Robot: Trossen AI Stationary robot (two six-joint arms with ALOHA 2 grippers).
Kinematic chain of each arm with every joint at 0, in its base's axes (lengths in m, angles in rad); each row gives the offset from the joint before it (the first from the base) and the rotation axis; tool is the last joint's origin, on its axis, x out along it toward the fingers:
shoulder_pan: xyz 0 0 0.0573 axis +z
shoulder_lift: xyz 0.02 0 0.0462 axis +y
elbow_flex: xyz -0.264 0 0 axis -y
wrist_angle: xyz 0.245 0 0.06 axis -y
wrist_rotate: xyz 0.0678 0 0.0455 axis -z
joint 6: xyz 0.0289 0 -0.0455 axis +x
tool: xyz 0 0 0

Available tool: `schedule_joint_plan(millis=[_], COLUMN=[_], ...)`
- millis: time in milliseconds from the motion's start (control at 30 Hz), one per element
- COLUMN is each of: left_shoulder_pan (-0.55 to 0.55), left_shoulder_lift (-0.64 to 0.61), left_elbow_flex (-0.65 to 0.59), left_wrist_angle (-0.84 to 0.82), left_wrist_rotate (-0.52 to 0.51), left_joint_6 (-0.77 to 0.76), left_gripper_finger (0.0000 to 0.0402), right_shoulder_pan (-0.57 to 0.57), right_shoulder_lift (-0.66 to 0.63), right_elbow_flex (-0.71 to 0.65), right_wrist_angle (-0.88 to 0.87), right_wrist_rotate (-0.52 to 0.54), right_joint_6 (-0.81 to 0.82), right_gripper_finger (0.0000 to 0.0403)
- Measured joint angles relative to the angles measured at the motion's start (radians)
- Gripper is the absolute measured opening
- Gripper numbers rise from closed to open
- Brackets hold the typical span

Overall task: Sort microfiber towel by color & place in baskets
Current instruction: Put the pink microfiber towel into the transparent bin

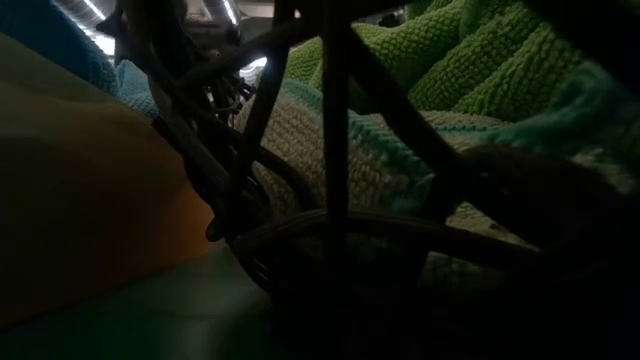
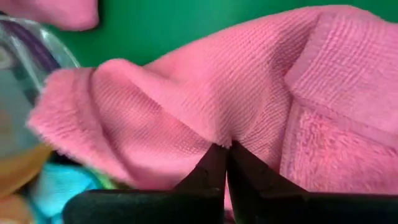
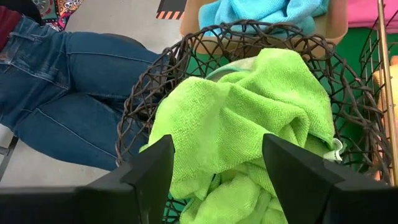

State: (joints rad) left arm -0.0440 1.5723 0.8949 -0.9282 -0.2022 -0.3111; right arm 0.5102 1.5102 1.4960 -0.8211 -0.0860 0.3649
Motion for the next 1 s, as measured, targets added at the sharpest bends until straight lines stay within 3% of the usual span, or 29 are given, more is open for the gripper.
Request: schedule_joint_plan(millis=[567,1000], left_shoulder_pan=[-0.101,-0.037], left_shoulder_lift=[-0.003,-0.004], left_elbow_flex=[0.434,0.84], left_wrist_angle=[-0.434,-0.52], left_wrist_rotate=[-0.088,-0.132], left_joint_6=[0.001,0.041], left_gripper_finger=[0.0,0.0], right_shoulder_pan=[0.0,0.0], right_shoulder_lift=[-0.002,-0.002], right_elbow_flex=[0.0,0.0], right_wrist_angle=[-0.045,-0.051], right_wrist_rotate=[0.061,0.087], right_joint_6=[0.0,-0.003], right_gripper_finger=[0.0243,0.0243])
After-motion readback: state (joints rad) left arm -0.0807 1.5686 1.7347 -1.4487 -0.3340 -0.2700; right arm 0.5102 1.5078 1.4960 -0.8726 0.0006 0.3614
